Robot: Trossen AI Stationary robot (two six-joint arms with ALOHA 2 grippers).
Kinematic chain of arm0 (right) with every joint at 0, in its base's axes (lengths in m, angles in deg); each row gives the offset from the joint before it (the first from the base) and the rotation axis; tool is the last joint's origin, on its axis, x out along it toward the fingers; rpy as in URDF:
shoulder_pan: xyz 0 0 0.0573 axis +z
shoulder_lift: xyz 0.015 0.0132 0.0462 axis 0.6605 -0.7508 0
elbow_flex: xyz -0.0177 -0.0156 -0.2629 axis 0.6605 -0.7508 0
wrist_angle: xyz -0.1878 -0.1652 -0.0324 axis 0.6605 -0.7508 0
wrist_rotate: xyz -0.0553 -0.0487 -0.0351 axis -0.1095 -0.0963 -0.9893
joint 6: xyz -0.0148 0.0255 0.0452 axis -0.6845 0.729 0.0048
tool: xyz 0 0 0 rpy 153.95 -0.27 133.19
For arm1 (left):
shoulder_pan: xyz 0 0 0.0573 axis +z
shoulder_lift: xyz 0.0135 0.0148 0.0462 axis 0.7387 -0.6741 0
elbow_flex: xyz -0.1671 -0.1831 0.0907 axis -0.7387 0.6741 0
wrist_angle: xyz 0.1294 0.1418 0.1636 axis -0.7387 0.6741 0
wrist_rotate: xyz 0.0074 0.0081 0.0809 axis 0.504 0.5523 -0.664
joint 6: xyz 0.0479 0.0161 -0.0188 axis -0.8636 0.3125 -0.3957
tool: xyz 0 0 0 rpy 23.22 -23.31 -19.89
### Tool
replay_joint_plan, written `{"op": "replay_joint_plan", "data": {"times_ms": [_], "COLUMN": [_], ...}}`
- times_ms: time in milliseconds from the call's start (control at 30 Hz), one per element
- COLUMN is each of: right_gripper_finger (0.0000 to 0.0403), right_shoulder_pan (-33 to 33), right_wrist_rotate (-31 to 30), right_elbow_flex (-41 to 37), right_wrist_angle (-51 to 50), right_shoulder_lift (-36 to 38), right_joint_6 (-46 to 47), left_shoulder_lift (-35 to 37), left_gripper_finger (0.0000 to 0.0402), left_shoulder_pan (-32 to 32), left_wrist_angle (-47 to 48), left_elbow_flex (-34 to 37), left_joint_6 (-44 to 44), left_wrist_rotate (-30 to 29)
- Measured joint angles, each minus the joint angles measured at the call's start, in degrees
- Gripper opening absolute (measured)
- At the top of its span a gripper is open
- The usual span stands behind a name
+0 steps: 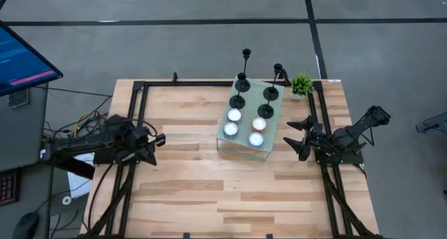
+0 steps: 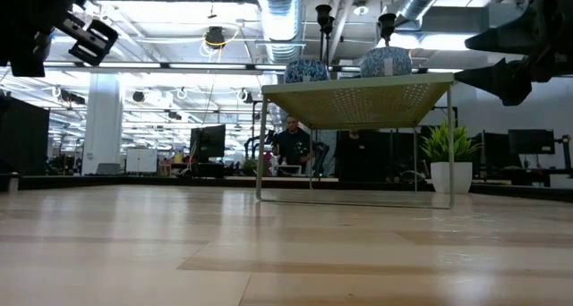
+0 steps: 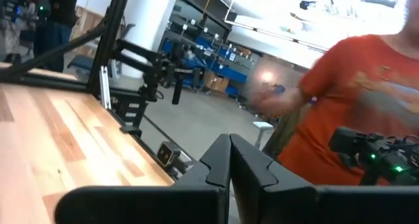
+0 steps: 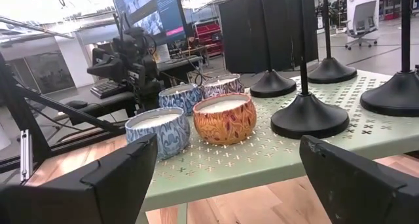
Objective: Pick & Place candle stick holders
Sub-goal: Return to Home Position
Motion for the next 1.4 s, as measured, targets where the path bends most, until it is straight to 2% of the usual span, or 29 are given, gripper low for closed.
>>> {"op": "replay_joint_plan", "data": {"times_ms": [267,500,600,1400], "right_gripper_finger": [0.0363,0.0363,0.0363,0.0363], "right_shoulder_pan": [0.0,0.0,0.0,0.0], "right_wrist_rotate": [0.0,0.0,0.0,0.0], "right_elbow_flex": [0.0,0.0,0.0,-0.1], "right_wrist_angle": [0.0,0.0,0.0,0.0], "right_shoulder_lift": [0.0,0.0,0.0,-0.1], "right_joint_6": [0.0,0.0,0.0,-0.1], "left_shoulder_lift": [-4.9,4.1,3.3,3.9], "left_gripper_finger": [0.0008,0.0008,0.0008,0.0008], "left_shoulder_pan": [-0.3,-0.3,-0.2,-0.6], "left_wrist_angle": [0.1,-0.3,-6.1,-6.1], "left_elbow_flex": [0.0,0.0,-0.2,-0.1], "left_joint_6": [0.0,0.0,0.0,0.0], "left_wrist_rotate": [0.0,0.0,0.9,0.0]}}
